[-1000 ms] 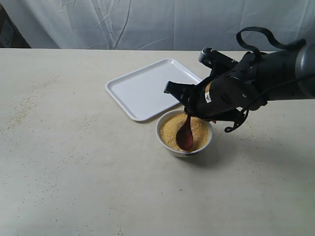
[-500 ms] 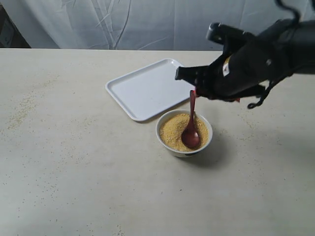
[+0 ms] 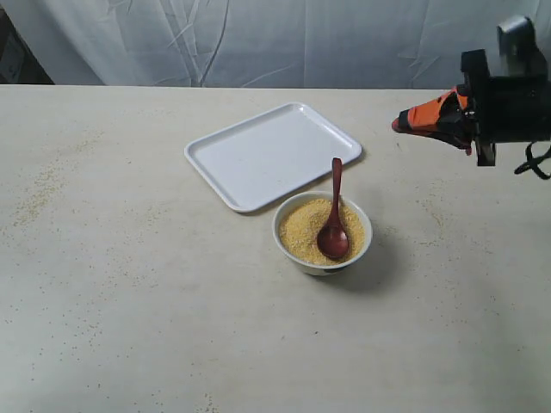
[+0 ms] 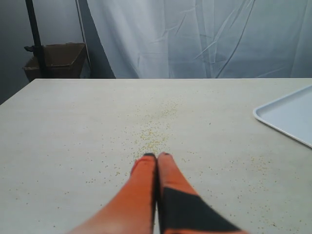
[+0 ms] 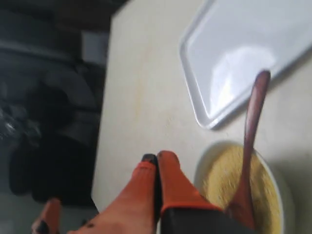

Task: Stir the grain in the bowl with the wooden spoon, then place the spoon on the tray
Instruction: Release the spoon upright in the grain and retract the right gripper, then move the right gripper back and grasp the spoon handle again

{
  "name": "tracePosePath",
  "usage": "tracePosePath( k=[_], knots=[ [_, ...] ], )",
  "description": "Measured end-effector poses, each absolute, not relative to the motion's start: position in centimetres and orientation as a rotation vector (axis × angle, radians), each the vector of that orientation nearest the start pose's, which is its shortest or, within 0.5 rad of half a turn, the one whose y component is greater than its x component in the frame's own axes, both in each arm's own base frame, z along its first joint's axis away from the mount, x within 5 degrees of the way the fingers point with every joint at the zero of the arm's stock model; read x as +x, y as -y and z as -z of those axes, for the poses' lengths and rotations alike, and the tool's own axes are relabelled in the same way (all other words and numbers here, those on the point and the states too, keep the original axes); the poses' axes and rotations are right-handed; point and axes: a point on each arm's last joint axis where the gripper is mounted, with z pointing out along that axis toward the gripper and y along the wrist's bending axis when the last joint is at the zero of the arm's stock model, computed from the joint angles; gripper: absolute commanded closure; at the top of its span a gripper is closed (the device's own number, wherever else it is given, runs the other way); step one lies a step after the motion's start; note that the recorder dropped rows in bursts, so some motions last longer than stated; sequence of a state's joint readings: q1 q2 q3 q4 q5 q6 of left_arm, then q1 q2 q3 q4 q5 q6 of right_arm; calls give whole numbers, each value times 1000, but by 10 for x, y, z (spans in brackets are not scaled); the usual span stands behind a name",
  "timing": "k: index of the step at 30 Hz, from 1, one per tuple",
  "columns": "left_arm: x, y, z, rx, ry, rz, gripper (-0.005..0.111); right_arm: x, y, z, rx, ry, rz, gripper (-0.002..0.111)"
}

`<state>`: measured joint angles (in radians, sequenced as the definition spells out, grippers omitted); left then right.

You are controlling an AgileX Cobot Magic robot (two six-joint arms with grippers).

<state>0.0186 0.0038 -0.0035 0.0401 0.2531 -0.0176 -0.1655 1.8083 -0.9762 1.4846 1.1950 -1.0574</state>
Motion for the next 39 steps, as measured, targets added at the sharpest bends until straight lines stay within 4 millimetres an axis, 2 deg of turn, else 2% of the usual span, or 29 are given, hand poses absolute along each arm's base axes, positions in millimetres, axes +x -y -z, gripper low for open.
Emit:
tracePosePath(
  k=[3,9,12,13,14,16,17,18,19,20,21,23,25,26,28,30,31,34,36,39],
  knots=[
    [55,-2,-191,-5,-1737,-38,107,311,-29,-183,128,-2139,-1480,109],
    [55,-2,-191,-5,-1737,-38,107,277,-34,-137,158,-2340,-1155,109],
    [55,-2,-191,-5,-1737,-38,107,276,-33,-132,172,-2380,-1083,109],
    [55,-2,-191,-5,-1737,-38,107,278,-32,-133,195,-2381,-1074,109],
    [55,-2,-191,-5,-1737,-38,107,289,-29,-138,184,-2423,-1037,109],
    [55,-2,-191,-5,-1737,-38,107,306,-25,-153,103,-2648,-925,109],
    [55,-2,-191,-5,-1737,-38,107,313,-17,-163,-6,-2870,-664,109],
    [55,-2,-191,-5,-1737,-38,107,317,-12,-170,-7,-2948,-484,109],
    [55,-2,-191,-5,-1737,-38,107,322,-8,-181,1,-2968,-258,109],
    [55,-2,-191,-5,-1737,-38,107,326,-6,-191,39,-2891,-68,109],
    [55,-2,-191,-5,-1737,-38,107,329,-10,-203,79,-2743,-45,109],
    [55,-2,-191,-5,-1737,-38,107,313,-34,-216,114,-2443,-172,109],
    [55,-2,-191,-5,-1737,-38,107,294,-46,-218,149,-2276,-245,109],
    [55,-2,-191,-5,-1737,-38,107,277,-48,-214,233,-2164,-296,109],
    [55,-2,-191,-5,-1737,-38,107,255,-47,-200,400,-2038,-408,109],
    [55,-2,-191,-5,-1737,-38,107,245,-51,-189,436,-1996,-543,109],
    [55,-2,-191,-5,-1737,-38,107,242,-58,-183,420,-1997,-714,109],
    [55,-2,-191,-5,-1737,-38,107,254,-61,-167,353,-2118,-941,109],
    [55,-2,-191,-5,-1737,-38,107,272,-51,-155,341,-2205,-1100,108],
    [55,-2,-191,-5,-1737,-38,107,293,-34,-149,356,-2224,-1262,93]
  ],
)
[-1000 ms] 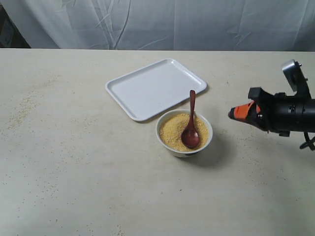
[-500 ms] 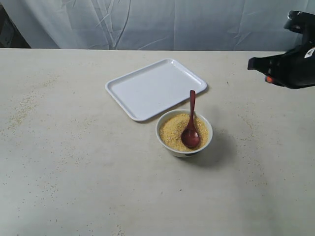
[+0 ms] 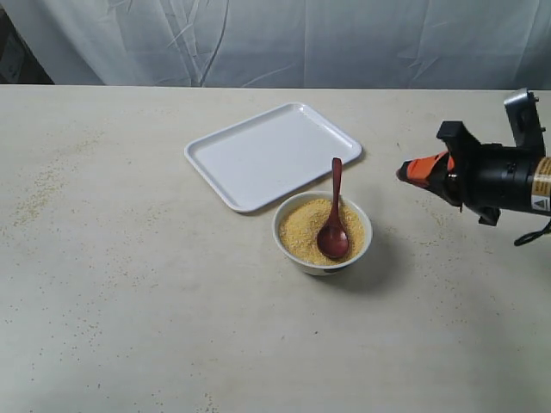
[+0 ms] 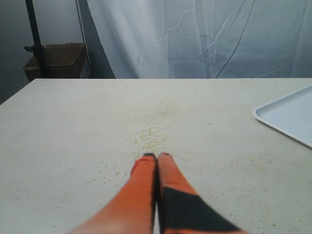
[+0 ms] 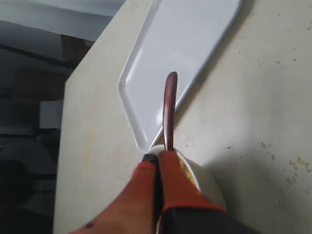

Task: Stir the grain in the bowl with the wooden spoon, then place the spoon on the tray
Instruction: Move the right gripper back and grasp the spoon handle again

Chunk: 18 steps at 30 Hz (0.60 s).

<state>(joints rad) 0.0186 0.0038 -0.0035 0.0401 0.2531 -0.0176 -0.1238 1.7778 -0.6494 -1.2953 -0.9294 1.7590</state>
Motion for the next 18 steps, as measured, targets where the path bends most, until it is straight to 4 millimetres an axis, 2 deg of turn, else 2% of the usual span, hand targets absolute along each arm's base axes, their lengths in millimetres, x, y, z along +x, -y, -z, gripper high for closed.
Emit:
tracePosePath(
  k=[3,6,10,18],
  knots=[
    [55,-2,-191,-5,-1737,-38,107,315,-17,-142,379,-2234,-1333,73],
    [55,-2,-191,-5,-1737,-38,107,330,-11,-130,325,-2276,-1375,53],
    [55,-2,-191,-5,-1737,-38,107,347,-17,-121,217,-2297,-1449,53],
    [55,-2,-191,-5,-1737,-38,107,378,-52,-92,94,-2344,-1531,53]
  ],
)
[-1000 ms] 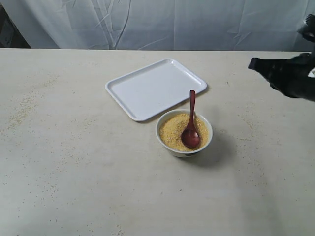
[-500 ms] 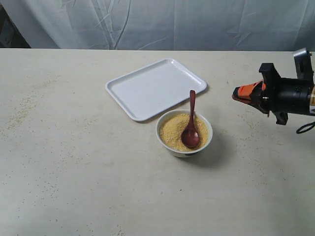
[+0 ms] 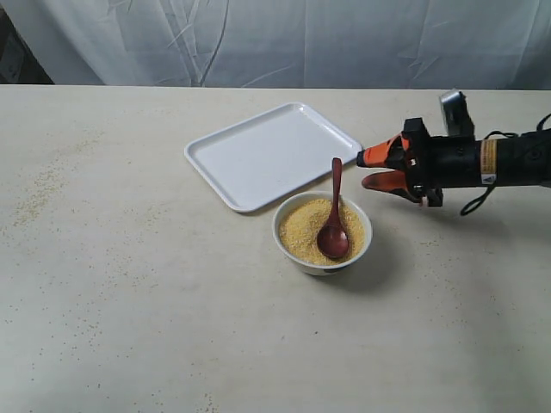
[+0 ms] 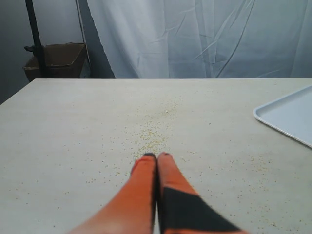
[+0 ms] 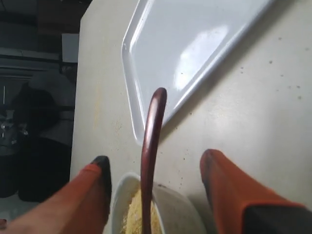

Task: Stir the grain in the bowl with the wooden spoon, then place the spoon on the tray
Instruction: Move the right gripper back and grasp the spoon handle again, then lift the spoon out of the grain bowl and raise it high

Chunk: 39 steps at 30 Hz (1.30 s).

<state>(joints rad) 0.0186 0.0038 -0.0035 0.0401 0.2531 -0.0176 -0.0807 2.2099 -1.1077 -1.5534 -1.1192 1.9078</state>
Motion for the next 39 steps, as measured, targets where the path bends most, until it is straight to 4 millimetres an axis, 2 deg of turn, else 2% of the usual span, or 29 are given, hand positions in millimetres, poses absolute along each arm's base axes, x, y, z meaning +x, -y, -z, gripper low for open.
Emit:
tracePosePath(
  k=[5,7,9,13,14,21,25,28,31,34,36,39],
  knots=[
    [55,-2,-191,-5,-1737,-38,107,391,-73,-77,49,-2359,-1605,53],
    [55,-2,-191,-5,-1737,-38,107,394,-81,-74,30,-2349,-1635,57],
    [55,-2,-191,-5,-1737,-38,107,396,-87,-73,33,-2337,-1656,70],
    [55,-2,-191,-5,-1737,-38,107,398,-90,-74,9,-2299,-1650,106],
    [55,-2,-191,-5,-1737,-38,107,399,-90,-75,15,-2290,-1650,109],
    [55,-2,-191,-5,-1737,-38,107,409,-90,-84,148,-2146,-1706,104],
    [55,-2,-191,-5,-1737,-38,107,415,-91,-101,141,-2039,-1680,104],
    [55,-2,-191,-5,-1737,-38,107,415,-96,-129,-26,-1963,-1605,104],
    [55,-2,-191,-5,-1737,-38,107,409,-104,-159,-293,-1862,-1478,104],
    [55,-2,-191,-5,-1737,-38,107,399,-122,-181,-563,-1753,-1370,104],
    [55,-2,-191,-5,-1737,-38,107,391,-137,-185,-715,-1699,-1317,104],
    [55,-2,-191,-5,-1737,-38,107,380,-158,-179,-949,-1650,-1223,104]
  ],
)
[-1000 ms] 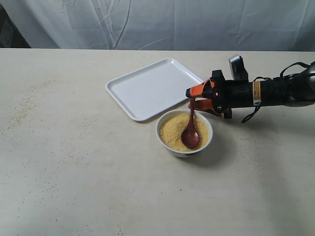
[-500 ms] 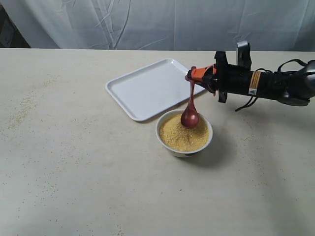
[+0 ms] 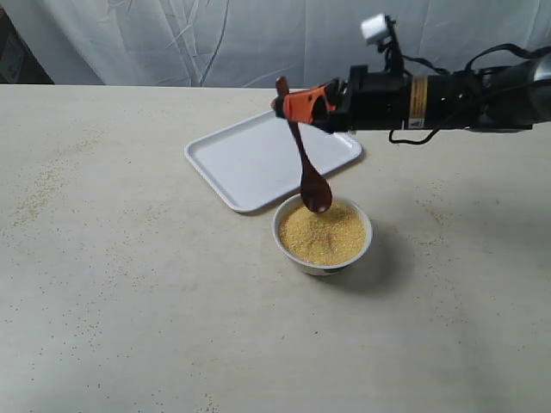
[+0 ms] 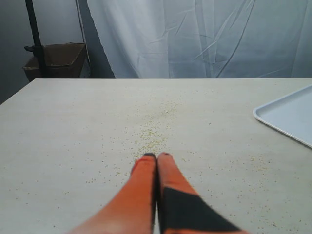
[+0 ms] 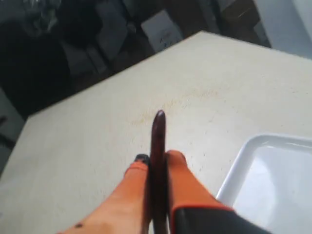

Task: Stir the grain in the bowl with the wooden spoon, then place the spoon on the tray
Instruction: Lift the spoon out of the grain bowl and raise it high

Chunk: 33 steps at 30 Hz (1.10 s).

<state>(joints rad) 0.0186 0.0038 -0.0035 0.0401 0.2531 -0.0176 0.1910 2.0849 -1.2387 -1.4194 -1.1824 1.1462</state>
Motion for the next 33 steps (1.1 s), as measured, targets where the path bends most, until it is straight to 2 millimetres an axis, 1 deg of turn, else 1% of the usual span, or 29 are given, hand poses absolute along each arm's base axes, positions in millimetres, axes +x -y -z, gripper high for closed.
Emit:
tracePosePath(
  k=[1,3,6,9,11,13,15,18,21,23,25,29,31,33],
  knots=[
    [55,-2,-191,-5,-1737,-38,107,377,-164,-175,-1017,-1644,-1190,104],
    [55,-2,-191,-5,-1737,-38,107,374,-172,-170,-1096,-1645,-1128,104],
    [55,-2,-191,-5,-1737,-38,107,375,-177,-166,-1128,-1670,-1041,104],
    [55,-2,-191,-5,-1737,-38,107,375,-180,-163,-1140,-1685,-1012,104],
    [55,-2,-191,-5,-1737,-38,107,374,-180,-159,-1152,-1697,-1032,104],
    [55,-2,-191,-5,-1737,-38,107,371,-181,-155,-1164,-1714,-1081,104],
    [55,-2,-191,-5,-1737,-38,107,367,-181,-155,-1180,-1712,-1138,104],
    [55,-2,-191,-5,-1737,-38,107,361,-183,-161,-1187,-1677,-1231,104],
    [55,-2,-191,-5,-1737,-38,107,359,-183,-174,-1199,-1644,-1238,104],
    [55,-2,-191,-5,-1737,-38,107,360,-182,-181,-1196,-1647,-1188,104],
    [55,-2,-191,-5,-1737,-38,107,364,-180,-181,-1180,-1684,-1108,104],
    [55,-2,-191,-5,-1737,-38,107,375,-175,-171,-1137,-1784,-943,104],
    [55,-2,-191,-5,-1737,-38,107,377,-175,-167,-1116,-1806,-936,104],
    [55,-2,-191,-5,-1737,-38,107,377,-176,-159,-1112,-1821,-968,104]
  ],
)
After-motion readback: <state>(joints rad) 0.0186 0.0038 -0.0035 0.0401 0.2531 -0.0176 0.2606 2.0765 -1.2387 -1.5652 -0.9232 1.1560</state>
